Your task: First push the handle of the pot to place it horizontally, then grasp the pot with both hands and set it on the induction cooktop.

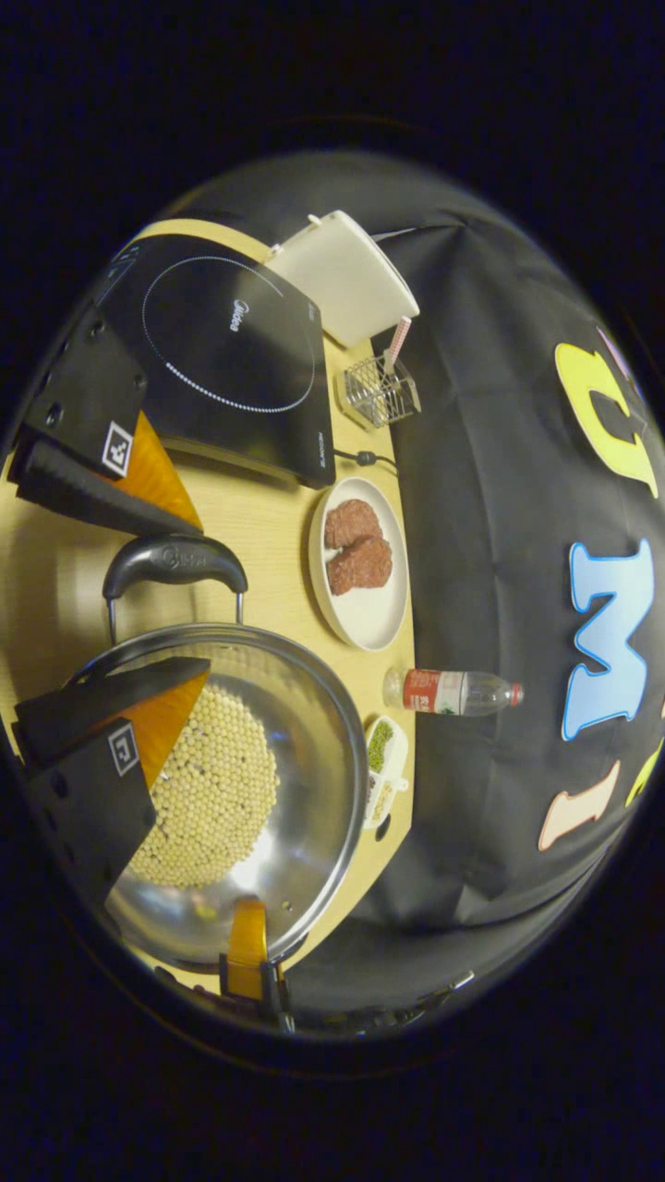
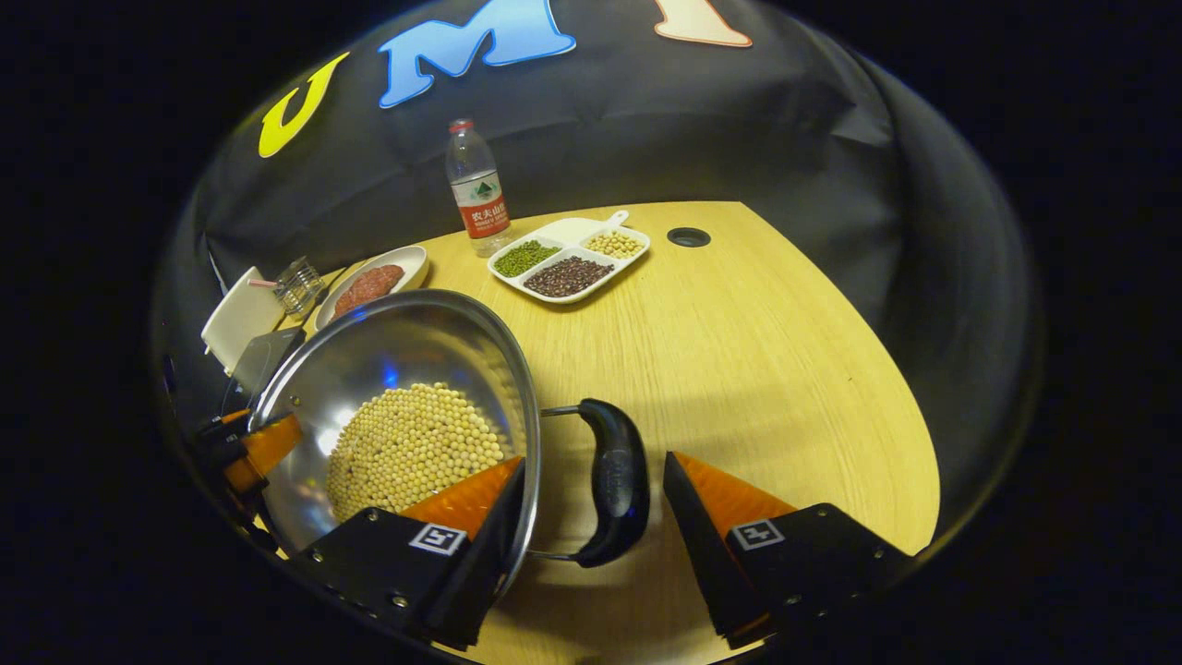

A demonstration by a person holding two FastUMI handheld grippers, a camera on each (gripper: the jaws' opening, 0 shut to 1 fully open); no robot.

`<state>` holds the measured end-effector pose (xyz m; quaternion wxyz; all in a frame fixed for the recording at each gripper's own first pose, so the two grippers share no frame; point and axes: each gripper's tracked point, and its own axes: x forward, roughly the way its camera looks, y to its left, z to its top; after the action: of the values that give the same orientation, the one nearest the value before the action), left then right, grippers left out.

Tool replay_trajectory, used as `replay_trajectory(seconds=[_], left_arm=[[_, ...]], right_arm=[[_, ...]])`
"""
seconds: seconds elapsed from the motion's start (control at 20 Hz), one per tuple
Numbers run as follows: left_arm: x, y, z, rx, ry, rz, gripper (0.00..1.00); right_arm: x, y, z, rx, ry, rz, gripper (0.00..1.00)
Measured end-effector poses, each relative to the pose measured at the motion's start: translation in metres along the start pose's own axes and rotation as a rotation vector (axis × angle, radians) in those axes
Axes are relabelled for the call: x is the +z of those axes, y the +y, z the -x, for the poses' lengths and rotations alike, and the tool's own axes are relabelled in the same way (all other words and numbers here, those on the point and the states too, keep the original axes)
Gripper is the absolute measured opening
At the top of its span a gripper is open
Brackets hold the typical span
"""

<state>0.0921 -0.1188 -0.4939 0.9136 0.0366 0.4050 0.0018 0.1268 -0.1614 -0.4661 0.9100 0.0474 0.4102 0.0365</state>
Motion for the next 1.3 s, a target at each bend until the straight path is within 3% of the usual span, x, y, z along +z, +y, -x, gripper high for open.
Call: replay_trajectory(seconds=[0.05, 0.1, 0.15, 0.45, 0.5, 0.55, 0.6, 0.65, 0.8, 0.9, 1.1, 1.3], left_arm=[[-0.001, 0.001, -0.004, 0.000, 0.007, -0.004, 0.85], [0.000, 0.002, -0.002, 0.001, 0.007, -0.010, 0.75], [0.001, 0.002, -0.001, 0.001, 0.009, -0.013, 0.78], [0.003, 0.004, 0.001, -0.004, 0.013, -0.007, 0.72], [0.002, 0.004, 0.000, -0.009, 0.019, -0.001, 0.66], [0.002, 0.006, 0.003, -0.014, 0.023, 0.009, 0.72], [0.004, 0.007, 0.003, -0.021, 0.024, 0.012, 0.70], [0.006, 0.009, 0.006, -0.026, 0.023, 0.008, 0.70], [0.012, 0.017, 0.015, -0.034, 0.021, 0.007, 0.63], [0.017, 0.023, 0.023, -0.036, 0.021, 0.008, 0.70], [0.032, 0.039, 0.046, -0.034, 0.005, 0.008, 0.67], [0.046, 0.060, 0.071, -0.025, -0.013, 0.015, 0.70]], right_arm=[[-0.001, 0.004, -0.003, 0.006, 0.002, 0.016, 0.83], [-0.001, 0.004, -0.003, -0.006, 0.006, 0.036, 0.74], [0.000, 0.003, -0.002, -0.011, 0.007, 0.037, 0.68], [-0.002, 0.005, -0.001, -0.024, 0.038, -0.024, 0.58], [-0.002, 0.005, 0.000, -0.030, 0.041, -0.028, 0.58], [-0.002, 0.007, 0.002, -0.035, 0.043, -0.026, 0.58], [-0.002, 0.008, 0.003, -0.037, 0.044, -0.027, 0.52], [-0.002, 0.011, 0.007, -0.039, 0.042, -0.033, 0.58], [0.001, 0.020, 0.019, -0.045, 0.035, -0.038, 0.58], [0.001, 0.026, 0.027, -0.044, 0.032, -0.043, 0.58], [0.012, 0.042, 0.047, -0.039, 0.013, -0.041, 0.58], [0.020, 0.064, 0.067, -0.026, -0.005, -0.037, 0.58]])
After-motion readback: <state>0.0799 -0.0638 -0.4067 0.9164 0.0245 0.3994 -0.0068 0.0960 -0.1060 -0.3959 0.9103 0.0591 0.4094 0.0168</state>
